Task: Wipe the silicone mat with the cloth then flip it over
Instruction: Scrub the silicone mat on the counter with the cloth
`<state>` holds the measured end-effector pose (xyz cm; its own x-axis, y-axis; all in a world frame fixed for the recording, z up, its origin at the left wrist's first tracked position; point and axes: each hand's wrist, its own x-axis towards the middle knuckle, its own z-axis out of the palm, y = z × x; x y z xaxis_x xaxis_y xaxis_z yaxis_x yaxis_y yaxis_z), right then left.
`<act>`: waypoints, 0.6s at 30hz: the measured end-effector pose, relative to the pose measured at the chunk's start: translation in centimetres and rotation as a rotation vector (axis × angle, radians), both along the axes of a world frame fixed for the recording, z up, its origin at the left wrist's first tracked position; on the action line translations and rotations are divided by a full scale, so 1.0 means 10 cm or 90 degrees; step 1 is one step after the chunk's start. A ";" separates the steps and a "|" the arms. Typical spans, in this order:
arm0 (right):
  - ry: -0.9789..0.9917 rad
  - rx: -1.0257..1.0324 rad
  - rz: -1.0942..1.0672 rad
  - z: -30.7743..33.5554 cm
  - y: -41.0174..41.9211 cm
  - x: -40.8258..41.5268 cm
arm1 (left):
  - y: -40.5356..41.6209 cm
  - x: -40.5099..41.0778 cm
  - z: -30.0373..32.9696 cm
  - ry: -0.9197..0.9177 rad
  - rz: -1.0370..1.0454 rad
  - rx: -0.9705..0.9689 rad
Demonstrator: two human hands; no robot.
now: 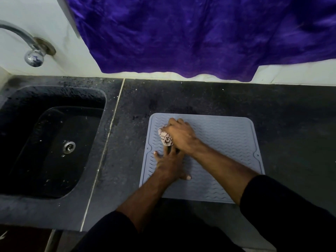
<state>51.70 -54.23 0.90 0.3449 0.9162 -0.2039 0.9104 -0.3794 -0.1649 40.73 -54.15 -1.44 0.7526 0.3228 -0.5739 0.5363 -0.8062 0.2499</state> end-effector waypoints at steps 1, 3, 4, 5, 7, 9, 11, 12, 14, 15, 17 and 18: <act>-0.009 -0.009 -0.020 0.00 -0.04 0.06 | 0.01 0.00 0.00 -0.003 0.003 -0.005; -0.035 -0.034 -0.050 0.00 -0.12 0.19 | 0.01 0.00 0.01 0.002 0.002 -0.010; -0.042 -0.043 -0.066 -0.01 -0.15 0.25 | 0.00 0.00 0.02 0.007 0.001 -0.008; -0.044 -0.042 -0.079 0.00 -0.19 0.29 | -0.01 0.00 0.02 0.009 0.000 -0.005; -0.016 -0.024 -0.081 0.02 -0.17 0.31 | -0.01 0.00 0.03 0.010 0.001 -0.006; 0.059 0.019 -0.065 0.08 -0.08 0.22 | 0.00 0.00 0.03 0.010 0.003 -0.010; 0.103 0.044 -0.022 0.13 0.07 0.04 | 0.01 0.01 0.02 0.007 0.007 -0.014; 0.096 0.030 0.016 0.12 0.15 -0.06 | 0.00 0.00 0.02 0.005 0.012 -0.016; 0.049 -0.009 0.064 0.08 0.24 -0.18 | -0.01 -0.01 0.02 0.000 0.018 -0.015; 0.033 -0.016 0.061 0.07 0.25 -0.18 | -0.02 -0.02 0.02 -0.003 0.017 -0.014; 0.009 -0.020 0.048 0.07 0.21 -0.11 | -0.01 -0.02 0.02 -0.008 0.011 -0.012; -0.010 -0.030 0.050 0.09 0.18 -0.07 | -0.01 -0.02 0.02 -0.010 0.008 -0.012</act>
